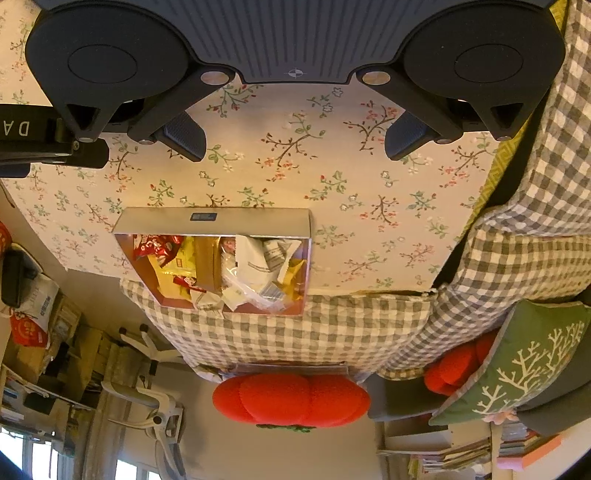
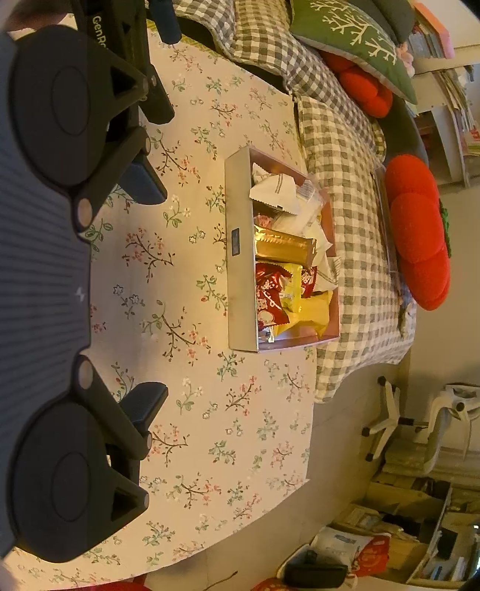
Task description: Organize snacks
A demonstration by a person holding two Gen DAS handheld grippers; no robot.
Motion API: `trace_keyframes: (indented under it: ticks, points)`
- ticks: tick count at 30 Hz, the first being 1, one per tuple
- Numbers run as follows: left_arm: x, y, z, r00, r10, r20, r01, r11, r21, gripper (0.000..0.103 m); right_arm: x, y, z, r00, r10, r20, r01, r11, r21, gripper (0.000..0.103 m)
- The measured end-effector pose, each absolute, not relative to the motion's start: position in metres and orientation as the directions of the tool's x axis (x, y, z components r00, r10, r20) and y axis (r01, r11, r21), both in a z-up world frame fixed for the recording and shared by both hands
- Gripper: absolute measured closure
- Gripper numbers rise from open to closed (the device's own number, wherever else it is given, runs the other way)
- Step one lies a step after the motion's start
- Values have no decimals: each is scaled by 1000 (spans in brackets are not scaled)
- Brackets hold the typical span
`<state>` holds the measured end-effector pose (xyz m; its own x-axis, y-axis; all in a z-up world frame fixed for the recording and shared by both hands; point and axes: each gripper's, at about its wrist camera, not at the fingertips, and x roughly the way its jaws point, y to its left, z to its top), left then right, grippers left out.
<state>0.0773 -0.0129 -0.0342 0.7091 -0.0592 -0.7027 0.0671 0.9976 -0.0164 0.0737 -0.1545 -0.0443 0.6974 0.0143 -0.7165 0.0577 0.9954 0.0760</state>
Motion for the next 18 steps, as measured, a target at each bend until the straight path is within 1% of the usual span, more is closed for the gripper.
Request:
trace_keyframes:
  ticks: [18]
  points:
    - [78, -12, -36, 698, -56, -714, 60, 998, -20, 0, 74, -154, -45, 695, 9, -719, 56, 996, 66, 1]
